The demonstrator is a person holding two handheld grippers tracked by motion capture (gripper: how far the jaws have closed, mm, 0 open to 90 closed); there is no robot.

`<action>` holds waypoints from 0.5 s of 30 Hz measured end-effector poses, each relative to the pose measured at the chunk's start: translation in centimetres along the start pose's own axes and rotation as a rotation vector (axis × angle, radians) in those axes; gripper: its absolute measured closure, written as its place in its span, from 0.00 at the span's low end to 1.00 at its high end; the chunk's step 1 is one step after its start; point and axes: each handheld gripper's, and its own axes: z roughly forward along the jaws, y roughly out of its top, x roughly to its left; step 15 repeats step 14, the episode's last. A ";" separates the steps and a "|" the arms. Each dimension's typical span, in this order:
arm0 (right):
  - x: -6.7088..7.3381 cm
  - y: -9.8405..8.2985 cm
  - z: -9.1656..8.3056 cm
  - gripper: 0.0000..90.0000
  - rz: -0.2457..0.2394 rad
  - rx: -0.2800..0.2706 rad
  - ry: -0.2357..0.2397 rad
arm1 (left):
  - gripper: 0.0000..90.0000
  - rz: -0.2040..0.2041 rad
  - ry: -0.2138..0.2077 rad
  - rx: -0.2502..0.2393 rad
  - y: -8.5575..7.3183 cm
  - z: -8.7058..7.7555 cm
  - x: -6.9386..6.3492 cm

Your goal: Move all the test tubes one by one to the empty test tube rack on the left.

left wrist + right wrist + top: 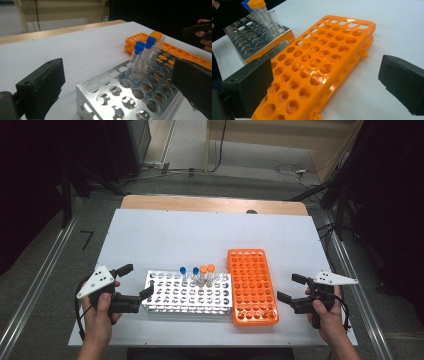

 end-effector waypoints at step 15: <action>-0.7 -0.2 -0.2 0.00 0.015 -0.003 -0.013 | 0.00 -0.030 0.021 0.004 -0.6 -0.4 1.1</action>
